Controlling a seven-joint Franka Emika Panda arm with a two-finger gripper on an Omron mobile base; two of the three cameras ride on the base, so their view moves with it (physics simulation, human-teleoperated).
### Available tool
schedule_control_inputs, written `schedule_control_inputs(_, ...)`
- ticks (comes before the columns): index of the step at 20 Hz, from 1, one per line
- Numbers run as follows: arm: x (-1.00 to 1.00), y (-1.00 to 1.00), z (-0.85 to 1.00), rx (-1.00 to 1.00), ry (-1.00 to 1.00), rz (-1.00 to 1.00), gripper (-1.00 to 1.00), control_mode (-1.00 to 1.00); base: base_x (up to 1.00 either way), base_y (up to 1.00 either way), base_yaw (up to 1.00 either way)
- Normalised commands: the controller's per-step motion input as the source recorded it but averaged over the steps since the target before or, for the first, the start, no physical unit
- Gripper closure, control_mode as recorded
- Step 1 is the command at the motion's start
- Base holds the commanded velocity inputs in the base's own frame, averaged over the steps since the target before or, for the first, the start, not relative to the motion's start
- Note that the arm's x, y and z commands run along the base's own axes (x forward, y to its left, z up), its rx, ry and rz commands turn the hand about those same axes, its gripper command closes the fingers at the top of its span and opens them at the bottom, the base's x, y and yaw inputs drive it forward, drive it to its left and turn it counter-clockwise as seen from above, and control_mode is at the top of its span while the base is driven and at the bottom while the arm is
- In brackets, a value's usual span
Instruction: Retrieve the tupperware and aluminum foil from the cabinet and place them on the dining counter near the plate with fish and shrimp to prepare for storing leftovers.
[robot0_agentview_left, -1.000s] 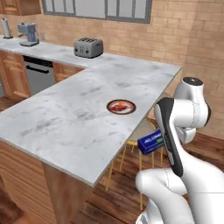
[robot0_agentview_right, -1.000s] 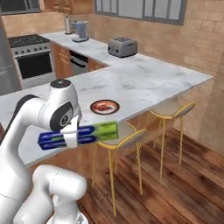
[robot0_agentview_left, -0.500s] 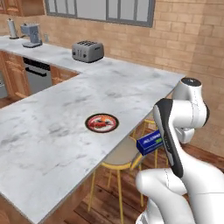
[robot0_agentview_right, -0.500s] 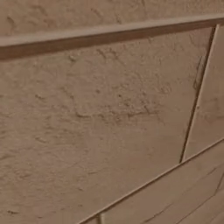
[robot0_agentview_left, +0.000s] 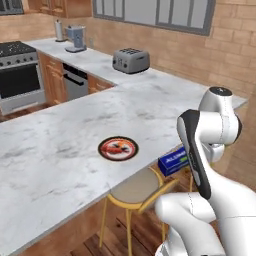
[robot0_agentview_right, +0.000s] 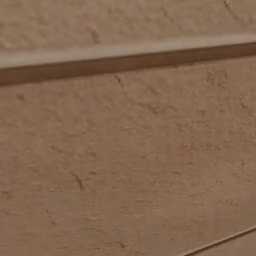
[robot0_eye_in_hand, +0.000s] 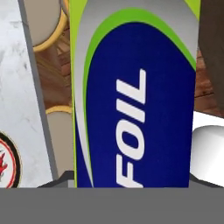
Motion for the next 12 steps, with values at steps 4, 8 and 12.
schedule_control_inputs(4, 0.0, 0.0, 0.0, 0.0, 0.0, 0.0, 1.0, 1.0, 1.0, 0.0, 0.51)
schedule_control_inputs(8, 0.0, 0.0, 0.0, 0.0, 0.0, 0.0, 1.0, 1.0, 1.0, 0.0, 0.52)
schedule_control_inputs(12, 0.0, 0.0, 0.0, 0.0, 0.0, 0.0, 1.0, 1.0, 1.0, 0.0, 0.41)
